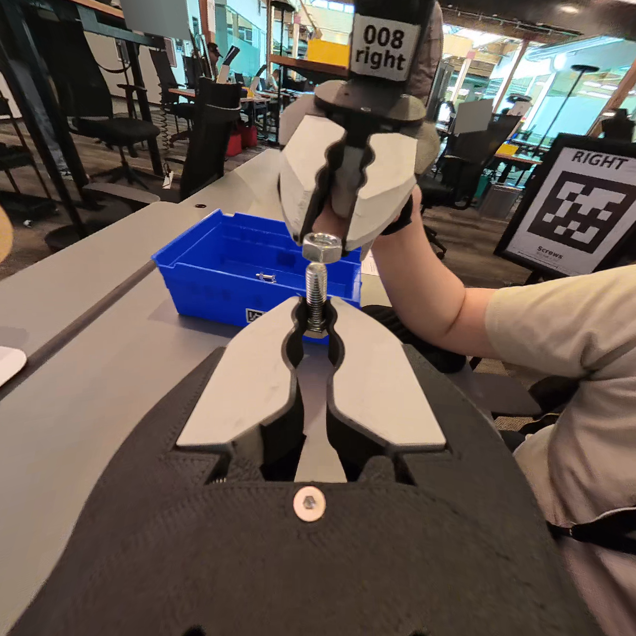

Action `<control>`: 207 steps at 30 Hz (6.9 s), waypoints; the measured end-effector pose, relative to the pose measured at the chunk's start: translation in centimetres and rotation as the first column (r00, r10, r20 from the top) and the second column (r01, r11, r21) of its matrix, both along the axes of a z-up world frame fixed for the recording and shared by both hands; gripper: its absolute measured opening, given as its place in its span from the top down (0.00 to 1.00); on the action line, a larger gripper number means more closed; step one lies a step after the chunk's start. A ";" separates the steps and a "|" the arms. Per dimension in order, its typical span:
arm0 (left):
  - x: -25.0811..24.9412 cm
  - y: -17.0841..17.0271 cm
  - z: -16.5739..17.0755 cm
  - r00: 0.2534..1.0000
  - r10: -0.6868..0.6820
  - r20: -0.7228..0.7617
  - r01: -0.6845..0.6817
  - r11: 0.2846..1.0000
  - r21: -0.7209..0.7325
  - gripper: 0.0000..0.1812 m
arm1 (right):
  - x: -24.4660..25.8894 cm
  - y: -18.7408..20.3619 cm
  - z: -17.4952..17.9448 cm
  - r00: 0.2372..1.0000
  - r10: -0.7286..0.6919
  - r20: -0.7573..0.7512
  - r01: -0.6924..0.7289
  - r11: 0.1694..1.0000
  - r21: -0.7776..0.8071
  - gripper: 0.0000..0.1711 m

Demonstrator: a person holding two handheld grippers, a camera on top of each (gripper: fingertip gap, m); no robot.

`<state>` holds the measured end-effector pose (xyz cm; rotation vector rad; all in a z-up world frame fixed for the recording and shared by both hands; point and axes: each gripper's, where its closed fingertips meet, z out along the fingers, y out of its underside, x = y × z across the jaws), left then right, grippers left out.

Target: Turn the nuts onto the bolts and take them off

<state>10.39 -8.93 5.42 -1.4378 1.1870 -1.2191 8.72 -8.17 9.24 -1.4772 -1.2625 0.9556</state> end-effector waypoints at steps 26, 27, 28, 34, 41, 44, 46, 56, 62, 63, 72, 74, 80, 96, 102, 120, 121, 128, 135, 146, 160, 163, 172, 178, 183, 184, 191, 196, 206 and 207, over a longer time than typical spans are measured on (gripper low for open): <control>-0.4 0.4 -1.3 0.991 0.035 -0.130 -0.027 0.998 0.065 0.95 | -0.6 0.4 -1.6 0.998 0.001 0.059 0.003 0.998 -0.056 0.90; -0.4 0.5 -1.4 0.990 0.037 -0.136 -0.028 0.997 0.069 0.95 | -0.5 0.4 -1.7 0.998 0.001 0.062 0.003 0.998 -0.055 0.90; -0.4 0.5 -1.4 0.990 0.039 -0.139 -0.029 0.997 0.069 0.95 | -0.5 0.4 -1.8 0.998 0.000 0.065 0.004 0.998 -0.055 0.90; -0.4 0.6 -1.4 0.990 0.040 -0.132 -0.033 0.998 0.056 0.95 | -0.5 0.6 -1.7 0.999 0.000 0.051 0.003 0.998 -0.062 0.90; -0.5 0.6 -1.2 0.991 0.045 -0.128 -0.038 0.997 0.060 0.95 | -0.6 0.5 -1.5 0.999 0.002 0.040 0.001 0.999 -0.052 0.89; -0.5 0.6 -1.2 0.990 0.048 -0.133 -0.039 0.997 0.066 0.95 | -0.7 0.5 -1.6 0.999 0.003 0.036 -0.001 0.998 -0.060 0.89; -0.5 0.6 -1.3 0.989 0.050 -0.140 -0.040 0.996 0.077 0.95 | -0.7 0.5 -1.6 0.999 0.006 0.037 -0.004 0.998 -0.068 0.89; -0.5 0.6 -1.2 0.990 0.051 -0.134 -0.040 0.996 0.079 0.95 | -0.6 0.4 -1.5 0.999 0.013 0.032 -0.011 0.998 -0.062 0.89; -0.5 0.6 -1.1 0.990 0.055 -0.132 -0.044 0.996 0.082 0.95 | -0.6 0.4 -1.4 0.999 0.010 0.033 -0.008 0.998 -0.058 0.89; -0.6 0.6 -1.1 0.990 0.056 -0.132 -0.045 0.996 0.082 0.95 | -0.6 0.4 -1.5 0.999 0.010 0.036 -0.008 0.998 -0.056 0.89; -0.6 0.7 -1.1 0.988 0.065 -0.141 -0.053 0.995 0.089 0.95 | -0.6 0.3 -1.4 0.999 0.011 0.040 -0.009 0.999 -0.042 0.88; -0.6 0.8 -1.2 0.988 0.066 -0.142 -0.054 0.995 0.087 0.95 | -0.5 0.3 -1.4 0.999 0.008 0.043 -0.007 0.999 -0.038 0.88; -0.8 1.0 -1.0 0.988 0.077 -0.135 -0.067 0.994 0.082 0.95 | -0.4 0.1 -1.3 0.999 0.008 0.048 -0.006 0.999 -0.033 0.89; -0.6 0.3 -0.8 0.992 0.033 -0.125 -0.025 0.997 0.069 0.95 | -0.4 -0.5 -1.4 0.995 0.034 0.095 -0.048 0.987 0.152 0.84; -0.3 -1.2 -0.2 0.994 -0.062 -0.086 0.065 0.997 0.035 0.95 | -0.3 -1.1 -1.2 0.992 0.084 0.090 -0.105 0.961 0.256 0.82; -0.2 -0.7 -0.8 0.992 -0.013 -0.128 0.024 0.997 0.079 0.95 | -0.3 -0.9 -1.5 0.989 0.150 0.008 -0.150 0.988 0.023 0.90; -0.2 -0.6 -0.9 0.991 -0.003 -0.135 0.014 0.996 0.085 0.95 | -0.4 -0.8 -1.6 0.990 0.142 0.010 -0.142 0.990 0.006 0.89; -0.4 0.0 -0.7 0.991 0.034 -0.126 -0.023 0.996 0.083 0.95 | -0.5 -0.3 -1.4 0.996 0.090 0.003 -0.090 0.996 -0.025 0.90; -1.0 1.3 -1.0 0.970 0.156 -0.185 -0.121 0.975 0.185 0.95 | -0.9 0.8 -1.7 0.997 -0.054 0.048 0.058 0.995 -0.083 0.90; -1.4 2.6 -1.0 0.939 0.277 -0.204 -0.228 0.945 0.236 0.95 | -1.2 1.9 -1.7 0.969 -0.239 0.067 0.244 0.967 -0.078 0.90; -1.6 2.7 -0.9 0.941 0.277 -0.196 -0.233 0.947 0.221 0.95 | -1.3 1.8 -1.6 0.964 -0.257 0.071 0.260 0.964 -0.049 0.88; -1.6 2.7 -0.9 0.939 0.280 -0.198 -0.235 0.946 0.222 0.95 | -1.3 1.7 -1.6 0.964 -0.255 0.079 0.259 0.965 -0.047 0.88; -1.8 2.9 -0.8 0.938 0.286 -0.194 -0.243 0.945 0.220 0.95 | -1.2 1.1 -1.7 0.967 -0.235 0.104 0.240 0.970 -0.038 0.88; -1.7 2.7 -0.6 0.943 0.276 -0.188 -0.233 0.947 0.221 0.95 | -0.8 1.5 -1.4 0.959 -0.263 0.110 0.261 0.965 0.034 0.89; -1.5 2.2 -0.5 0.953 0.244 -0.178 -0.206 0.956 0.208 0.95 | -1.2 1.6 -1.6 0.957 -0.258 0.130 0.239 0.960 0.144 0.83; -1.5 2.2 -0.5 0.953 0.246 -0.179 -0.207 0.955 0.210 0.95 | -1.3 1.6 -1.7 0.957 -0.257 0.136 0.237 0.961 0.145 0.83; -1.8 2.5 -0.3 0.950 0.261 -0.171 -0.225 0.953 0.204 0.95 | -1.4 0.5 -1.8 0.957 -0.229 0.178 0.200 0.966 0.165 0.86; -1.7 2.4 -0.3 0.950 0.258 -0.173 -0.222 0.953 0.207 0.95 | -1.0 0.8 -1.6 0.947 -0.262 0.187 0.228 0.956 0.186 0.88; -1.6 2.4 -0.4 0.949 0.258 -0.179 -0.220 0.953 0.210 0.95 | -1.6 0.8 -1.9 0.949 -0.256 0.184 0.219 0.955 0.198 0.80; -1.7 2.4 -0.3 0.950 0.259 -0.173 -0.223 0.953 0.206 0.95 | -1.5 0.6 -1.7 0.949 -0.254 0.184 0.217 0.955 0.200 0.80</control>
